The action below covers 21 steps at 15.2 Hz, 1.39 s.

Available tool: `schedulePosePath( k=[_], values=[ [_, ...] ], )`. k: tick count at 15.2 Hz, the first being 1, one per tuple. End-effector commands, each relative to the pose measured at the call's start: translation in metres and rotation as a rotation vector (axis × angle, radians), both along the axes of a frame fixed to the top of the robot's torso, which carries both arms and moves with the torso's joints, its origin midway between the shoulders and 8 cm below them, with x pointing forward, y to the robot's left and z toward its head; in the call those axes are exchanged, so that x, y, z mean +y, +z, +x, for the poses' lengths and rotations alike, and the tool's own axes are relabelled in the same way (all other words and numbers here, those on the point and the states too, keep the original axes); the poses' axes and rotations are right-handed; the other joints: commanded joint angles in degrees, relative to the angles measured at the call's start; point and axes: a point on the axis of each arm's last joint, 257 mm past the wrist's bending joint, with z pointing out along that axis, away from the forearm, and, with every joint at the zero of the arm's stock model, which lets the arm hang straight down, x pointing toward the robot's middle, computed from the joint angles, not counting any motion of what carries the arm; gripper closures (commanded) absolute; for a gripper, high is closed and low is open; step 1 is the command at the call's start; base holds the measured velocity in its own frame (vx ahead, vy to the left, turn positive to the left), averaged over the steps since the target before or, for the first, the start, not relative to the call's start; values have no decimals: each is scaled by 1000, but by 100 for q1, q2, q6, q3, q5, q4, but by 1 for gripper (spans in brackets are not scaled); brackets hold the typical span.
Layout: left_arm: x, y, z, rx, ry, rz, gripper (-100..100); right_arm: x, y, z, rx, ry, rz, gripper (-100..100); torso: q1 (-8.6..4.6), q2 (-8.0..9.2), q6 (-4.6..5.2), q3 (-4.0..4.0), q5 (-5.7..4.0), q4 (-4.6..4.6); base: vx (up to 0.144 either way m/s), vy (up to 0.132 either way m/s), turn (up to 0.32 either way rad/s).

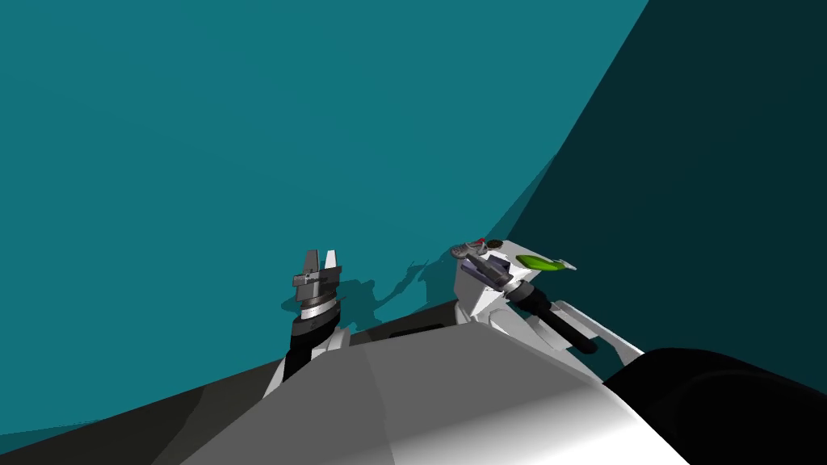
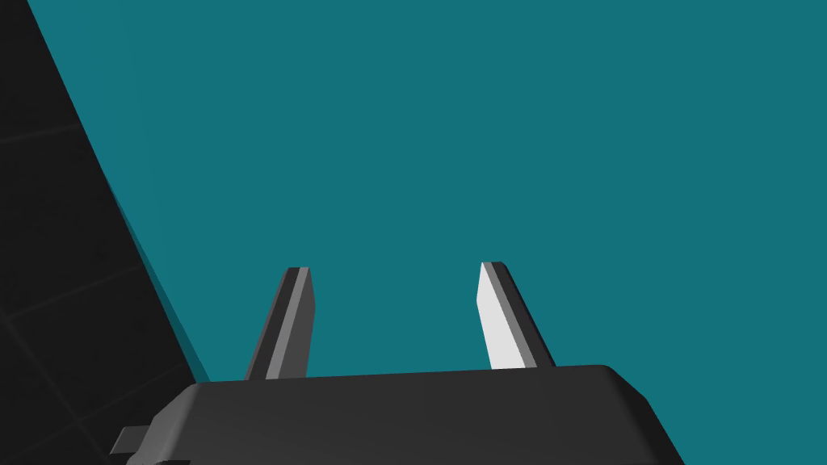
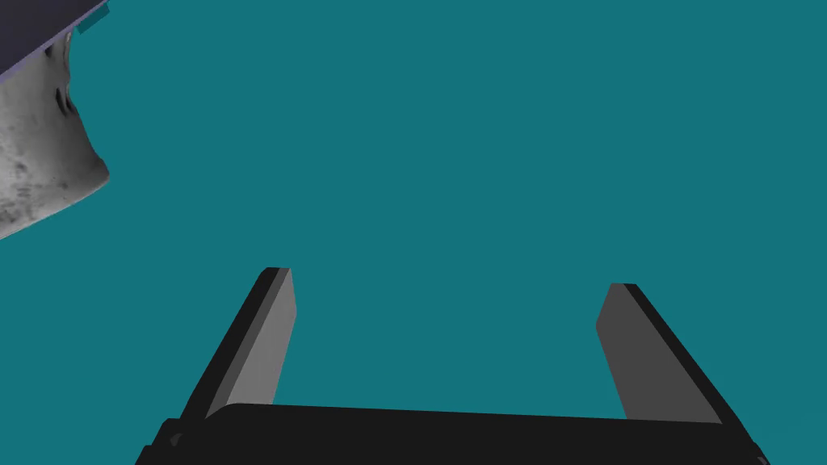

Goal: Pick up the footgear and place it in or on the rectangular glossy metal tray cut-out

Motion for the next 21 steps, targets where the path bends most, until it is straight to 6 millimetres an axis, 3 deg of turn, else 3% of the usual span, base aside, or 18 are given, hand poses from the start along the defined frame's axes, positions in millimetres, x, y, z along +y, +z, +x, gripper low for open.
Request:
schedulePosePath(
  k=[1,4,5,7,8,10,11,14,15,17,18,21],
  values=[
    [0,0,0,0,0,0,0,-11,-12,-2,33,7,-70,-100,0,0,0,0,0,0,18,6,-1],
    [0,0,0,0,0,0,0,-9,-11,-1,42,35,-107,-100,0,-1,0,0,0,0,16,7,-2],
    [0,0,0,0,0,0,0,-20,-20,-4,69,37,-161,-100,0,1,0,0,0,0,15,8,1],
    [0,0,0,0,0,0,0,-18,-20,-3,76,60,-190,-100,1,0,0,0,0,0,17,9,-5],
    [0,0,0,0,0,0,0,-30,-28,-6,102,57,-237,-100,1,0,0,0,0,0,21,12,-2],
    [0,0,0,0,0,0,0,-28,-27,-5,110,86,-274,-100,1,-2,0,-1,1,0,20,9,-3],
    [0,0,0,0,0,0,0,-40,-35,-8,135,83,-319,-100,0,-1,0,-1,0,0,21,9,-2],
    [0,0,0,0,0,0,0,-38,-34,-6,143,114,-358,-100,2,-1,0,-1,1,0,16,9,-3],
    [0,0,0,0,0,0,0,-50,-41,-9,170,119,-412,-100,1,0,0,0,0,0,14,7,0],
    [0,0,0,0,0,0,0,-48,-40,-7,175,144,-442,-100,1,-1,0,0,1,0,17,8,-5],
    [0,0,0,0,0,0,0,-61,-46,-10,200,145,-490,-100,1,0,0,0,0,0,21,9,-1],
    [0,0,0,0,0,0,0,-59,-44,-8,207,175,-526,-100,1,-2,-1,-1,1,0,17,7,-3]
  ],
)
